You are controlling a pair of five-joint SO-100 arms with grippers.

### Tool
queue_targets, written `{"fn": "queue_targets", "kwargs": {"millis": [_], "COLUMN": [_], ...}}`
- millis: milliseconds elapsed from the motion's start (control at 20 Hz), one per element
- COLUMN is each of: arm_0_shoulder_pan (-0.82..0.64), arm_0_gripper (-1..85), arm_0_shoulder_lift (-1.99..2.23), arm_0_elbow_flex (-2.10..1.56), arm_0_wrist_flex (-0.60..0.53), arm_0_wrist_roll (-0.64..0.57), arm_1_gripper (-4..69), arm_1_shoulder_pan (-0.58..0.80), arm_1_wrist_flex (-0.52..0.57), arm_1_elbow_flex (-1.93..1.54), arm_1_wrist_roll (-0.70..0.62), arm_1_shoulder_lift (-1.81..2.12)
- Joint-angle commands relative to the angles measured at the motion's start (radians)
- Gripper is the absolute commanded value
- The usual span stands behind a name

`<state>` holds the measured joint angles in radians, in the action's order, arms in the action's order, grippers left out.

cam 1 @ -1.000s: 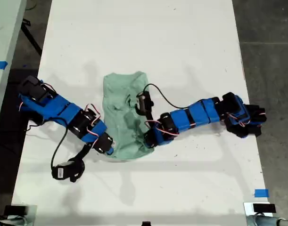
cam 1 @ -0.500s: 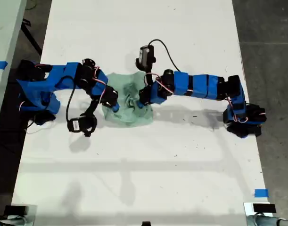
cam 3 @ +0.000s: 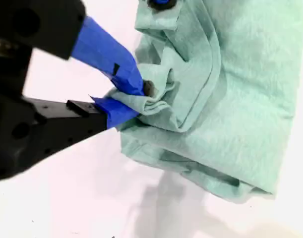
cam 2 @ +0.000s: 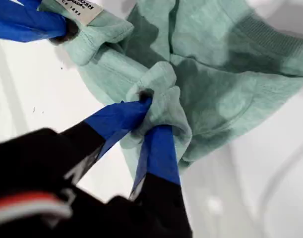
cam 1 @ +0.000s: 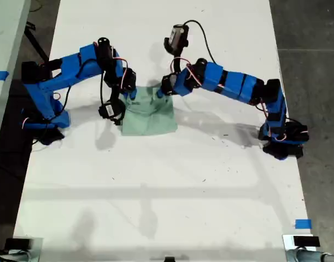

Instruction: Fold t-shirt

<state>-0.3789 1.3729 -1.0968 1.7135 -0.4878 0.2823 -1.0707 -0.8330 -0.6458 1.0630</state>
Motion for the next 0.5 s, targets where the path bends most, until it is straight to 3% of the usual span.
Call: {"fn": "queue_targets", "kwargs": {"millis": [0, 300, 350, 400, 450], "arm_0_shoulder_pan": [-0.074, -0.219, -0.25, -0.273, -0.288], "arm_0_gripper": [0.0, 0.0, 1.1, 19.1, 29.6], "arm_0_shoulder_lift": [0.078, 0.057, 0.031, 0.011, 0.023], "arm_0_elbow_flex": [-0.002, -0.272, -0.299, -0.304, -0.305], "arm_0_wrist_flex": [-0.025, -0.255, -0.27, -0.262, -0.236], "arm_0_wrist_roll": [-0.029, -0.044, -0.037, -0.041, -0.035], "arm_1_gripper": [-1.0, -1.0, 5.8, 21.5, 31.8], "arm_1_shoulder_pan": [0.046, 0.117, 0.129, 0.143, 0.155], "arm_1_wrist_flex": [0.06, 0.141, 0.135, 0.106, 0.049], "arm_1_elbow_flex": [0.112, 0.106, 0.106, 0.106, 0.109], "arm_1_wrist_roll": [-0.037, -0.02, 0.008, 0.015, 0.002], "arm_1_shoulder_lift": [0.025, -0.083, -0.106, -0.112, -0.095]}}
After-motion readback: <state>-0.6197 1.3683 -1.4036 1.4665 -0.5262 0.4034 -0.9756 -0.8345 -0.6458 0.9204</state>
